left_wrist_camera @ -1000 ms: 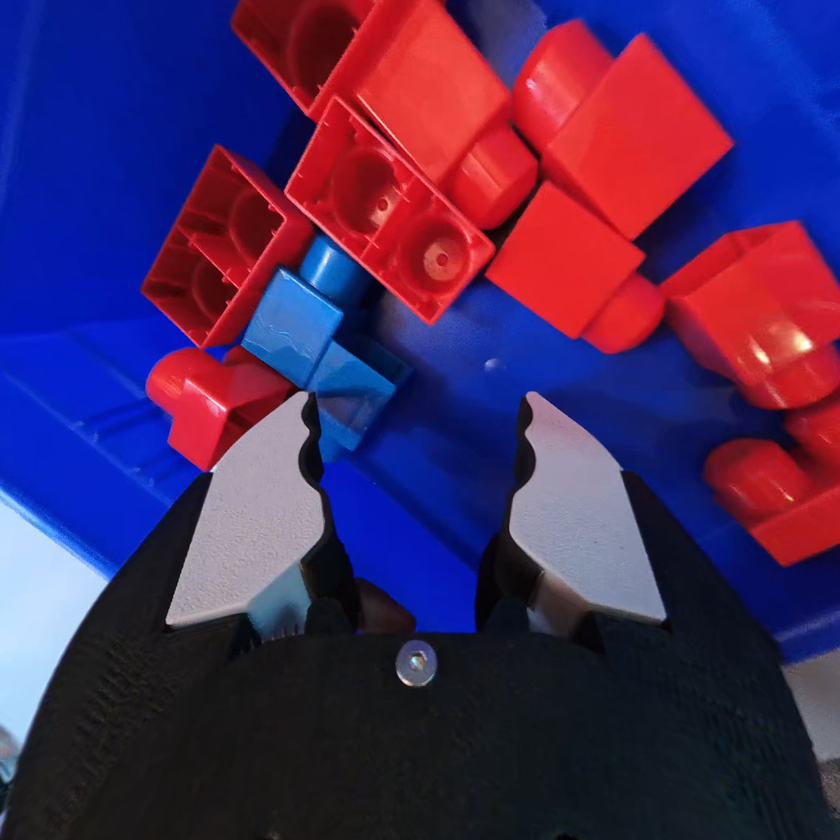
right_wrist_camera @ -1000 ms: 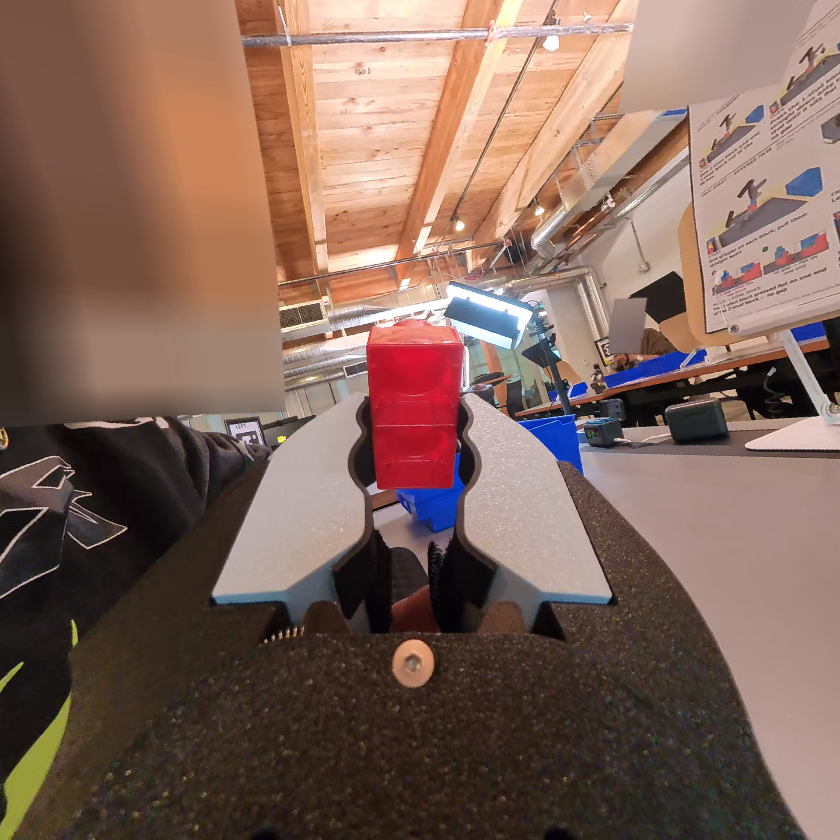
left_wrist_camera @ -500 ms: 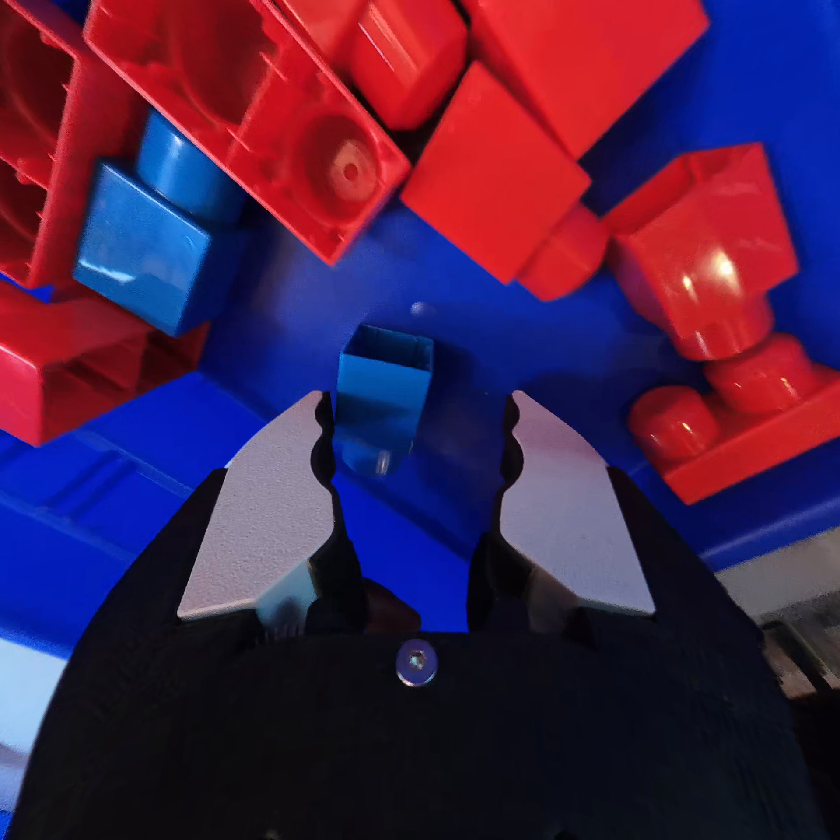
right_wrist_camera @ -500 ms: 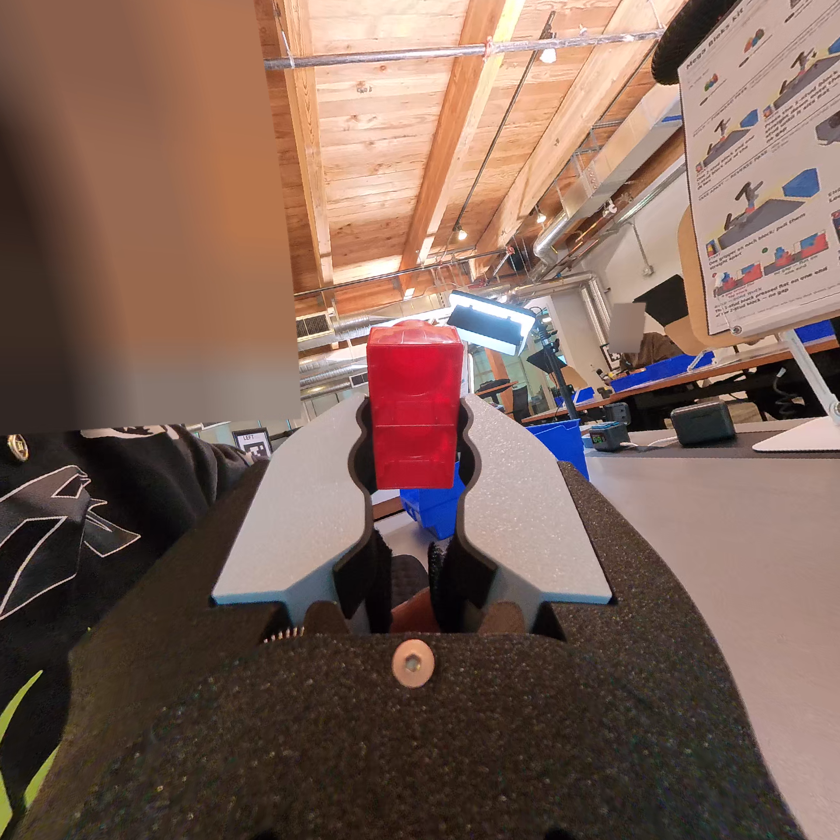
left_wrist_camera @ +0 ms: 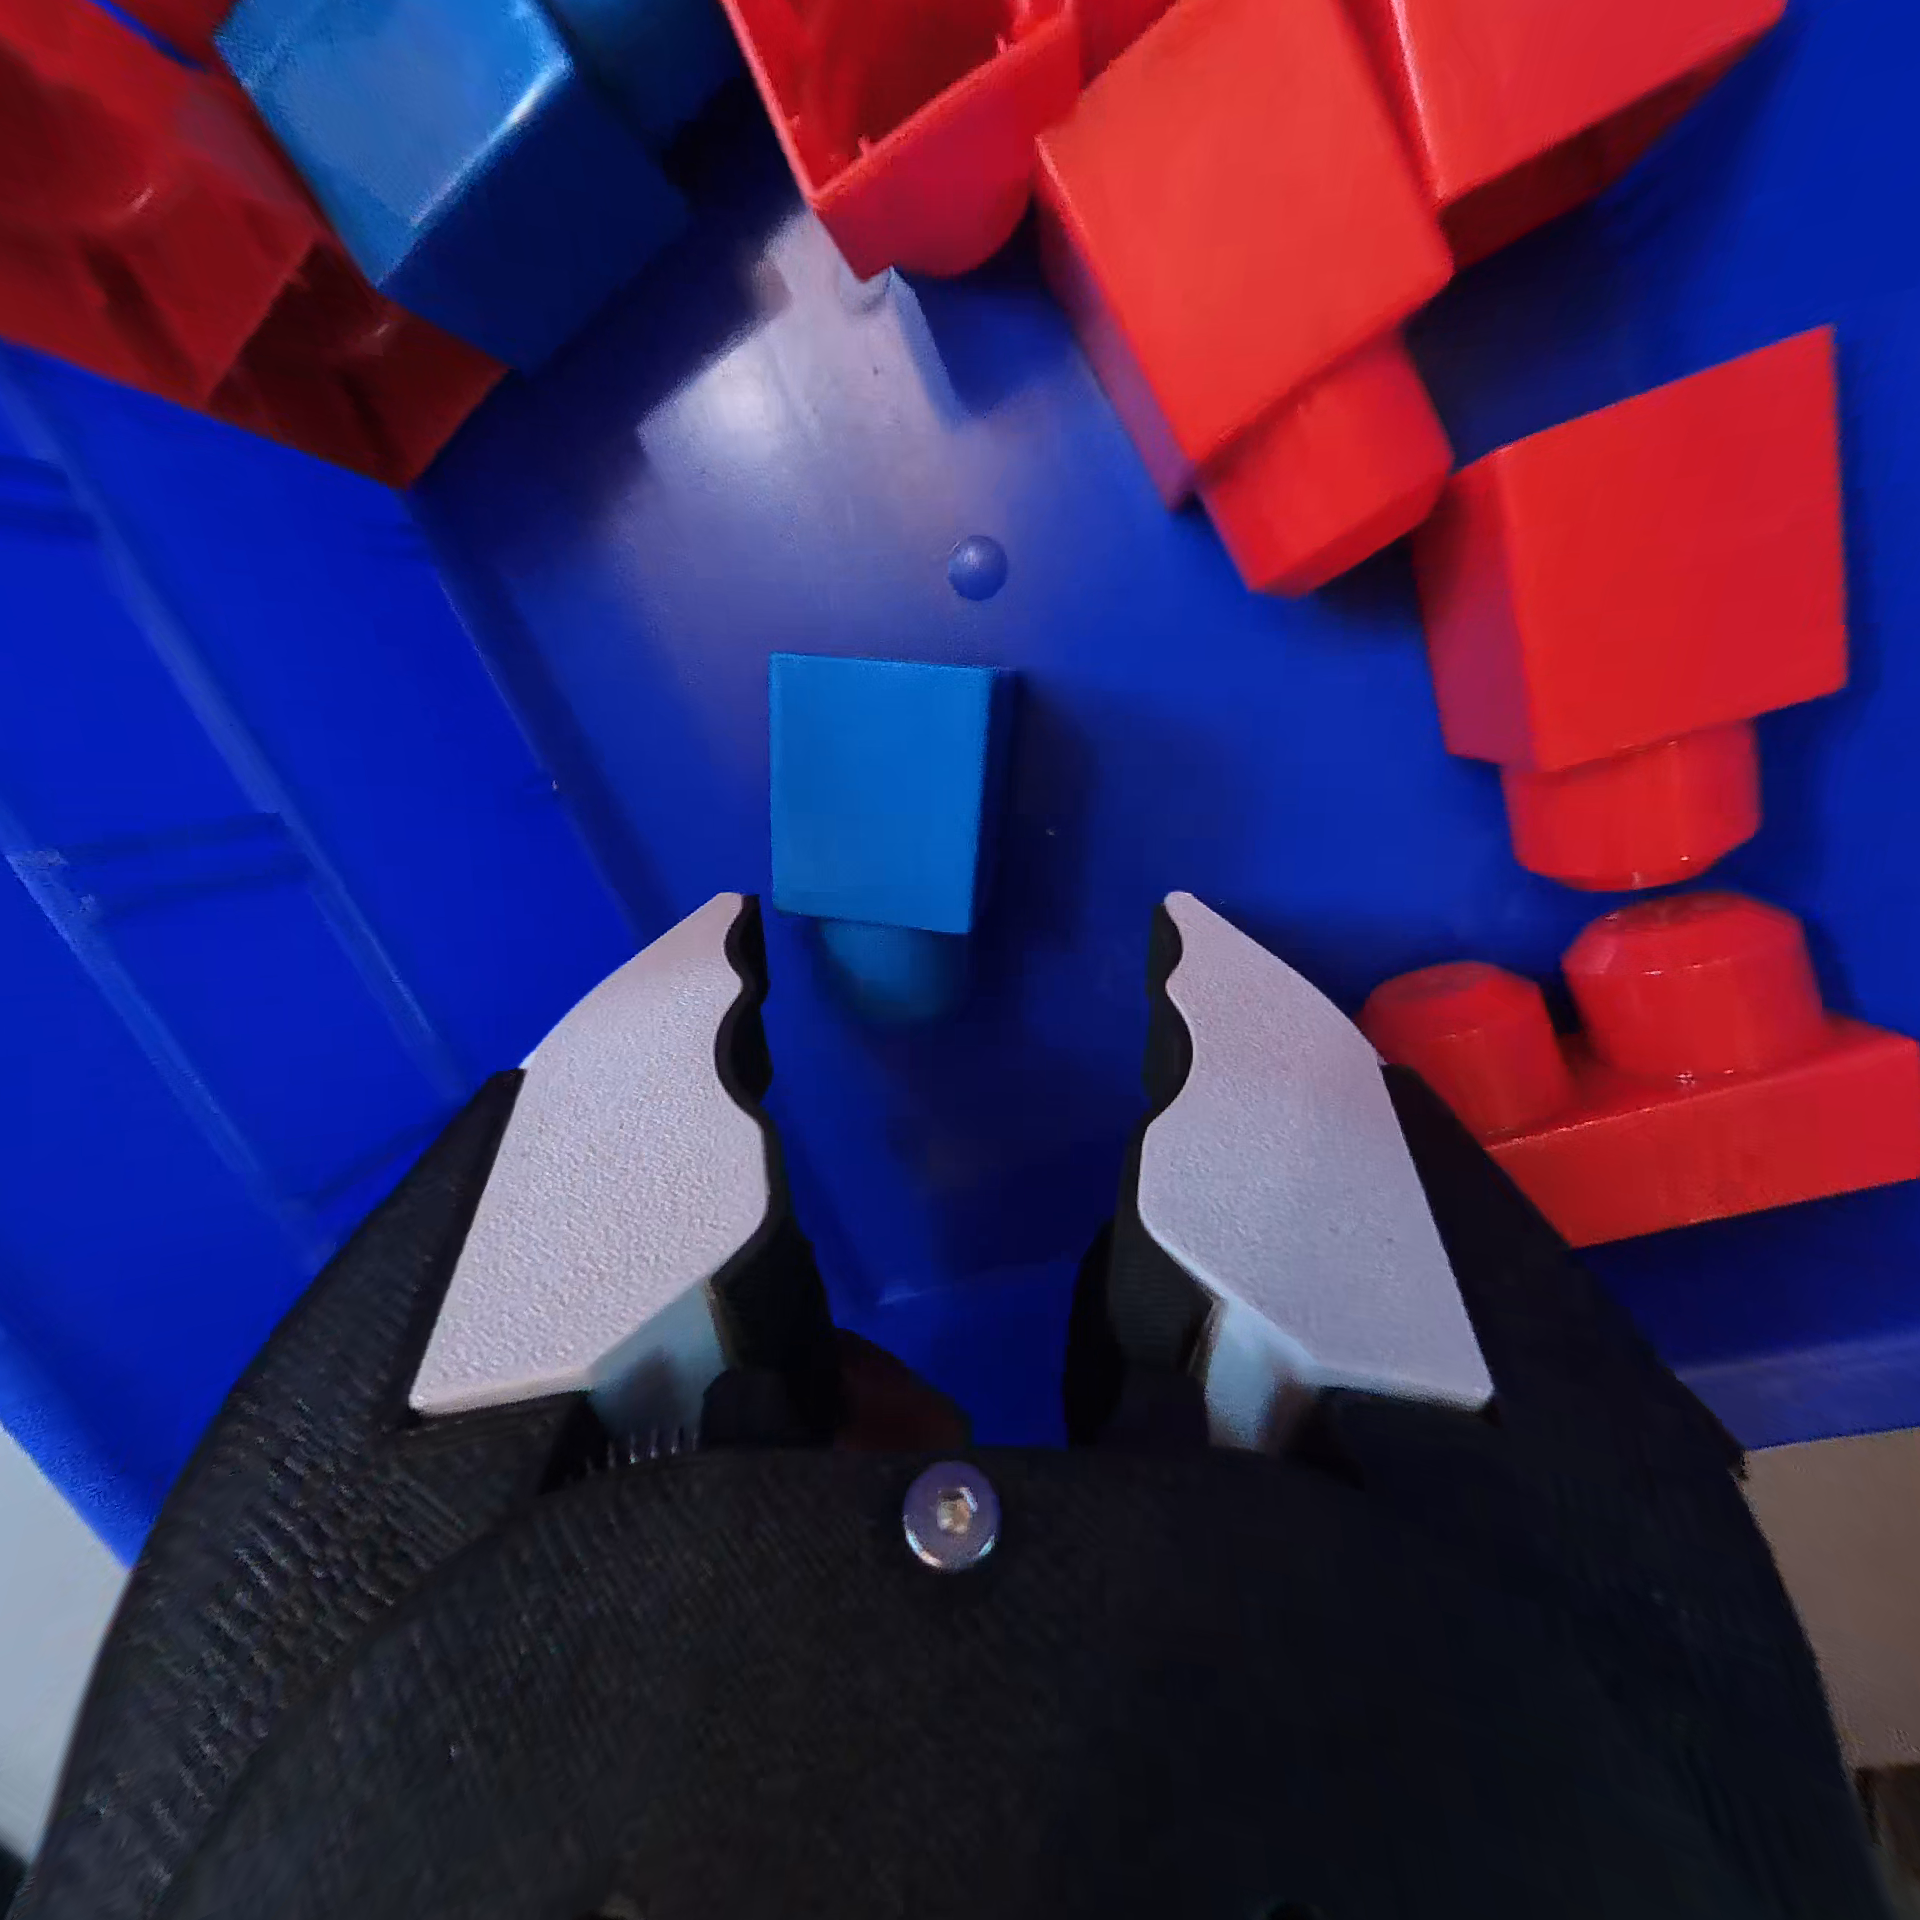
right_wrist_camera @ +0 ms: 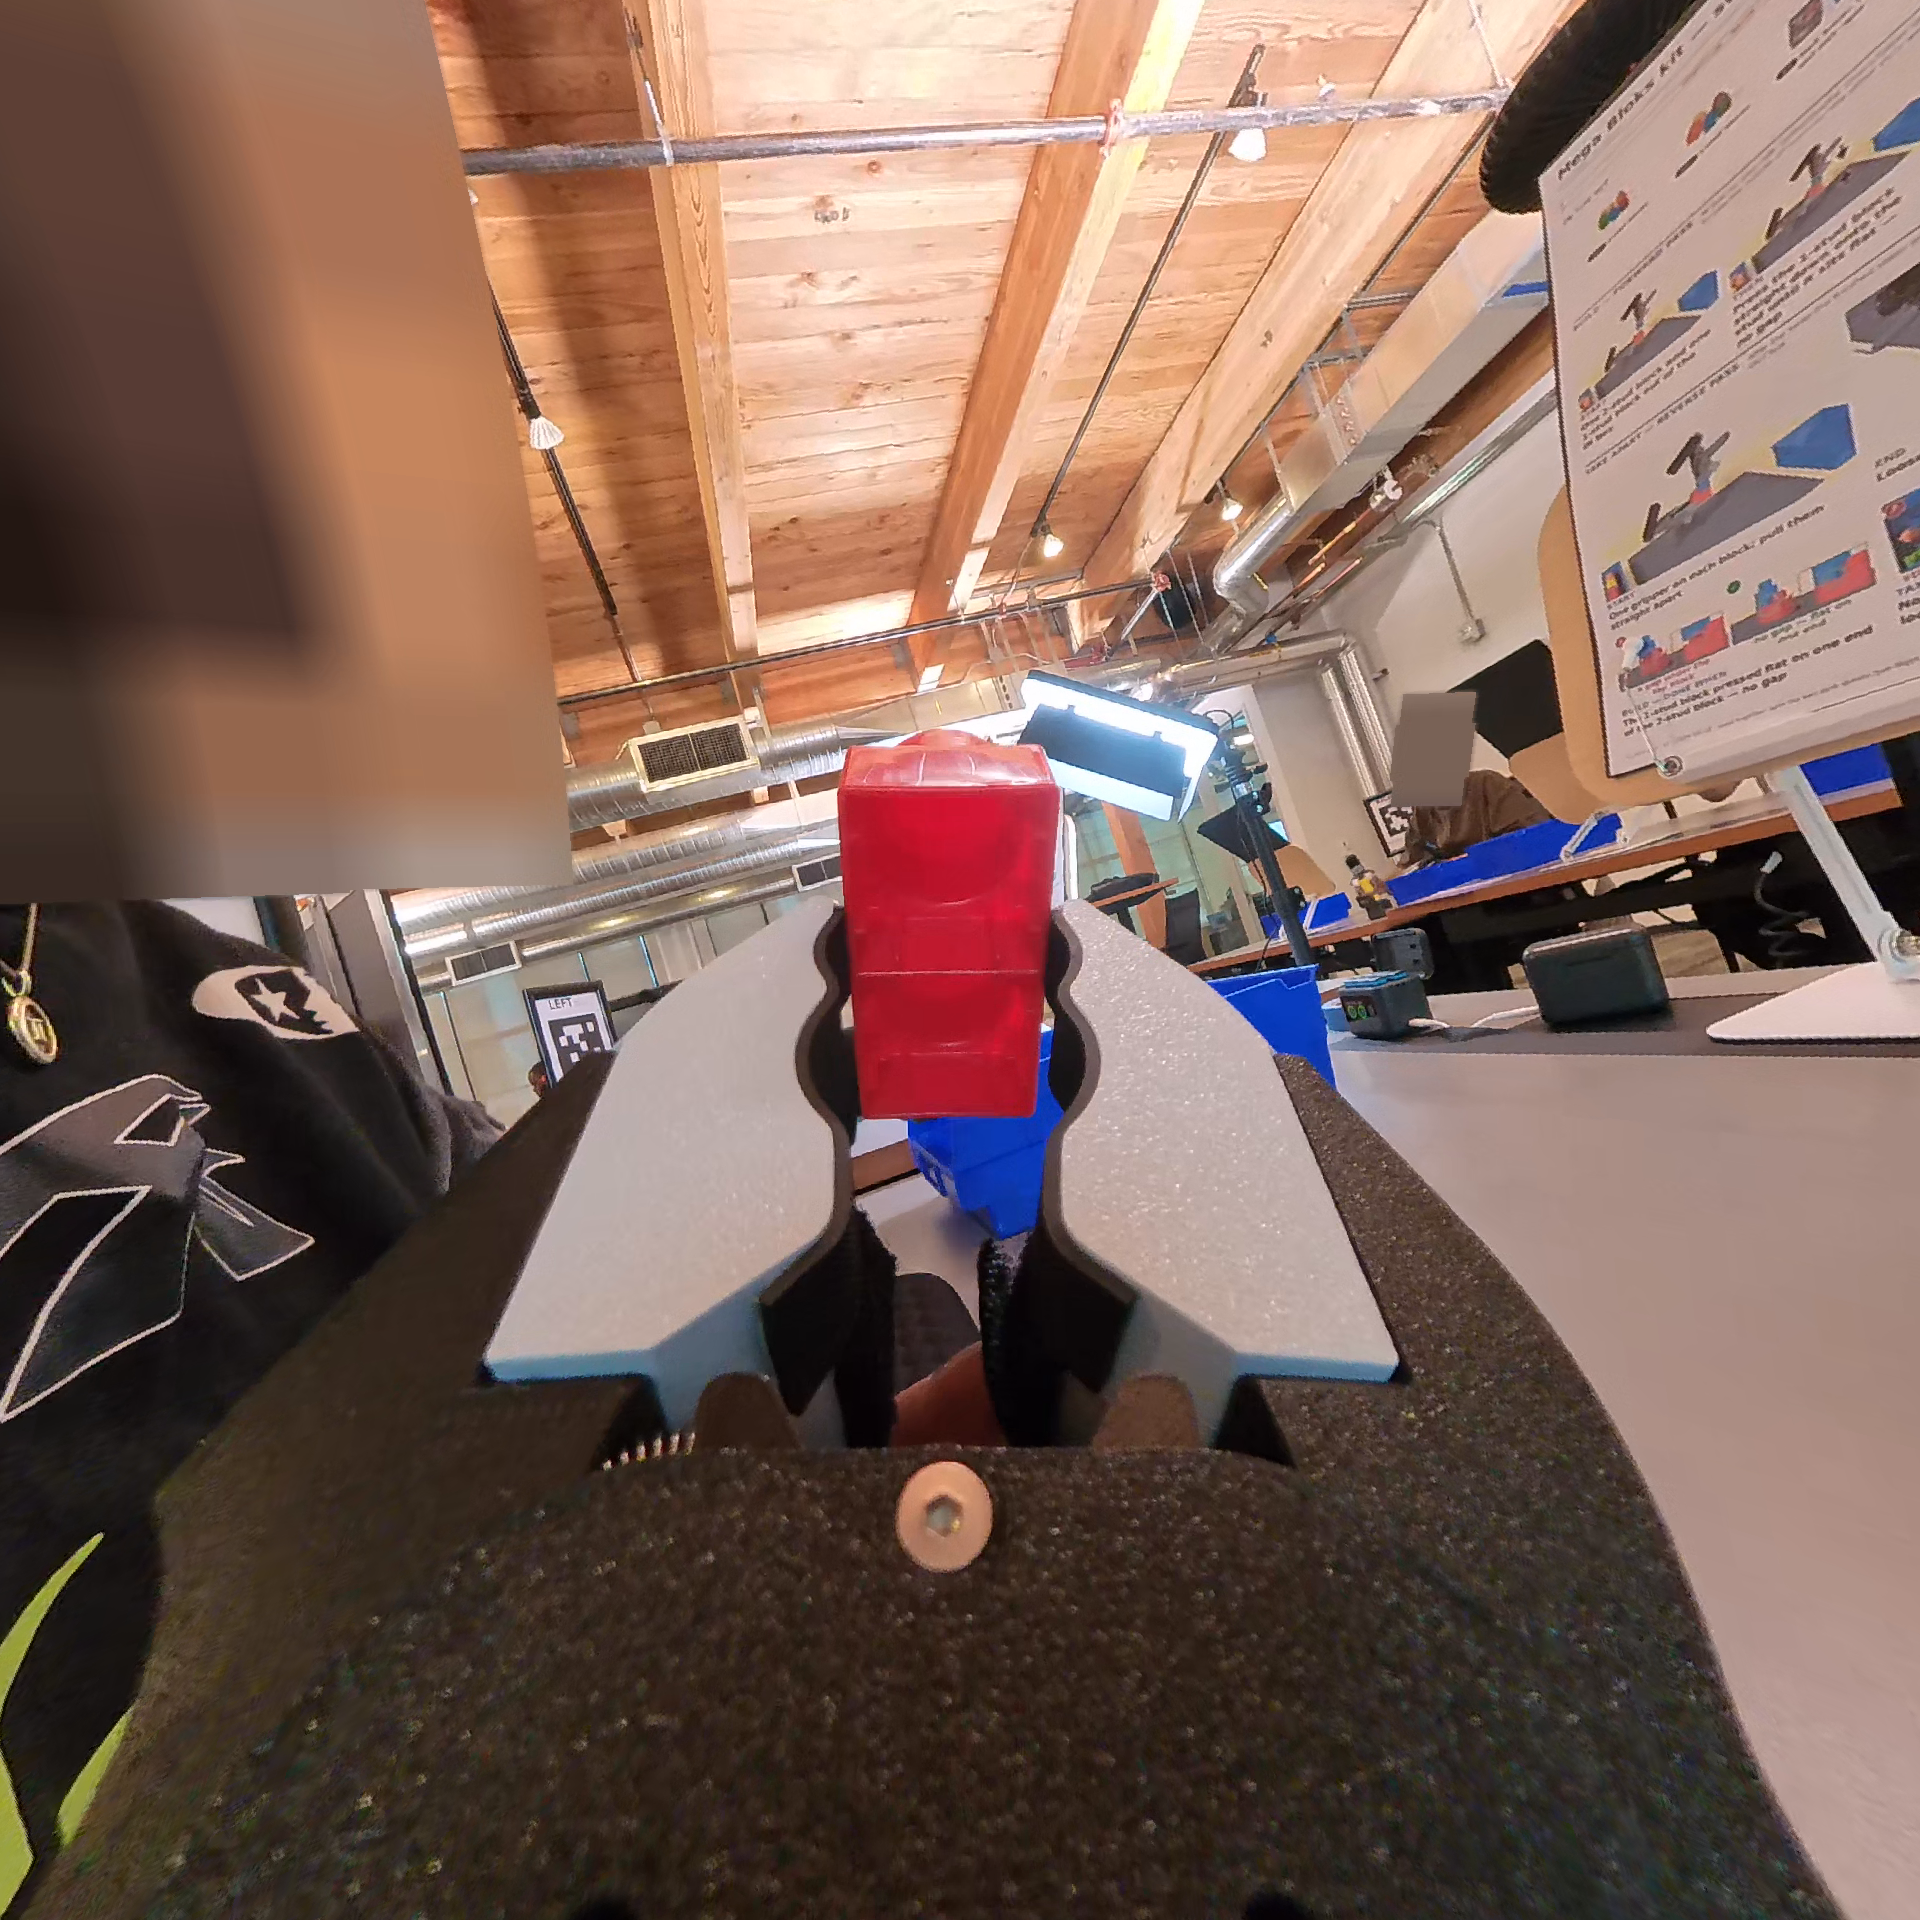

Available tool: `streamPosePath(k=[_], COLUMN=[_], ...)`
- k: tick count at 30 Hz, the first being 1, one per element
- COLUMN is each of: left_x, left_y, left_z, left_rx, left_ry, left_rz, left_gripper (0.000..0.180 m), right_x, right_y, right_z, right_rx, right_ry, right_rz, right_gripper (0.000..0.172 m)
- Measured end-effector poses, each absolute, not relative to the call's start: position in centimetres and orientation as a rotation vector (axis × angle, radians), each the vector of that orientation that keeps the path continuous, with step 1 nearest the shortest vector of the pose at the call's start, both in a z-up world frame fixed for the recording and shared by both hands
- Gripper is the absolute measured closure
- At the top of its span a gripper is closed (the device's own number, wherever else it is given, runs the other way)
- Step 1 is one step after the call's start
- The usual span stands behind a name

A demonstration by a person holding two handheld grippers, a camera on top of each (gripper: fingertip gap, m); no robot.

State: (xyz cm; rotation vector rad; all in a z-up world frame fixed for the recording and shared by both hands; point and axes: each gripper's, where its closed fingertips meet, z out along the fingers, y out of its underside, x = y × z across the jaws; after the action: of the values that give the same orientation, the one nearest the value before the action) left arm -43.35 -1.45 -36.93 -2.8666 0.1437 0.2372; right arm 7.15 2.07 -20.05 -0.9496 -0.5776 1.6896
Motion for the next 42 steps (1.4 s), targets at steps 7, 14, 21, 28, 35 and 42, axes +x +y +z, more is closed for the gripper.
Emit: streamPosePath(k=[7,14,21,28,35,42], left_x=[-42.3,-40.0,-27.6,-14.7,-13.4,-13.5], left_y=[-1.2,0.1,-1.1,-0.6,1.3,1.1], left_z=[-36.9,-30.9,-22.0,-31.3,-36.8,-37.5], left_rx=[-2.697,-2.348,-2.064,-2.252,-2.347,-2.303], left_ry=[0.081,0.188,0.584,0.896,0.907,0.858], left_rz=[0.037,0.04,-0.113,-0.183,-0.189,-0.252], left_gripper=[0.147,0.148,0.148,0.148,0.148,0.139], right_x=[7.1,6.8,6.5,6.4,6.2,6.3], right_y=[2.0,1.7,1.4,1.0,0.9,1.1], right_z=[-20.1,-20.2,-20.4,-20.4,-20.6,-20.6], right_rx=[-0.951,-0.956,-0.96,-0.95,-0.955,-0.957], right_ry=[-0.584,-0.616,-0.642,-0.668,-0.688,-0.673], right_rz=[1.682,1.669,1.648,1.632,1.621,1.634], right_gripper=[0.136,0.136,0.136,0.136,0.136,0.136])
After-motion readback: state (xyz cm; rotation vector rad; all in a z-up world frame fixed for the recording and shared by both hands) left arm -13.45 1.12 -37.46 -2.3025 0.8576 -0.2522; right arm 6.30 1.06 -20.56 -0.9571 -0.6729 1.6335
